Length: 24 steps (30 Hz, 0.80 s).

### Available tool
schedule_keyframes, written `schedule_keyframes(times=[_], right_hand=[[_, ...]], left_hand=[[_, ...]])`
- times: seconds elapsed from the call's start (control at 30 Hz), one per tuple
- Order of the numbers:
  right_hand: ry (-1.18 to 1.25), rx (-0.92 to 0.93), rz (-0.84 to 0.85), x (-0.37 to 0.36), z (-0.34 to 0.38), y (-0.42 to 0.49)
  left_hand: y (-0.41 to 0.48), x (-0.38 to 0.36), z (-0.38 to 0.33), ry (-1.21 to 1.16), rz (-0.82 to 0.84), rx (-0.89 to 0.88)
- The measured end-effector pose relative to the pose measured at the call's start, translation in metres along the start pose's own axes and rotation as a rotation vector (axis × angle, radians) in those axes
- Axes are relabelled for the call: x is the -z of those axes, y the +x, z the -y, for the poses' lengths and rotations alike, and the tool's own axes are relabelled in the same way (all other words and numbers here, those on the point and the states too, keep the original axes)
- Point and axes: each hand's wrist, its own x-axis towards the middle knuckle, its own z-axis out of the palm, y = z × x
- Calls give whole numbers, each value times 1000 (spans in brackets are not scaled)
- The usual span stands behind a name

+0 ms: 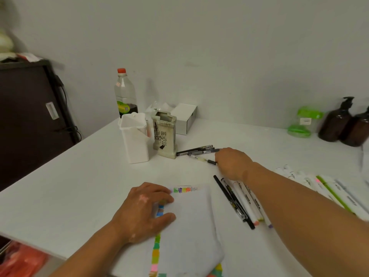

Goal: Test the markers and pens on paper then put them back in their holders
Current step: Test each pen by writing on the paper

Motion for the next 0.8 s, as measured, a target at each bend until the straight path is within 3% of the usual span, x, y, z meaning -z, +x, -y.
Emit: schedule_keyframes(times=[0.1, 0.2, 0.3, 0.37, 0.53, 0.63, 0.8], right_hand=[[256, -80, -137, 21, 3, -8], [823, -181, -266, 42, 14, -32], [1336, -207, -206, 46, 34, -66], [1540, -186, -156, 41, 44, -87], [1746, -117, -99, 27, 57, -117], [1709, -52, -118, 21, 62, -121], [1668, -19, -191, 14, 59, -127]], left_hand=[[-1, 0, 0, -12, -24, -17], [-2, 0, 1, -47, -50, -41], [-2, 2, -1, -87, -76, -75], [-3, 5, -4, -124, -118, -107], [0, 12, -27, -344, -241, -131], [17, 11, -55, -415, -132, -112], [43, 11, -70, -323, -67, -163]])
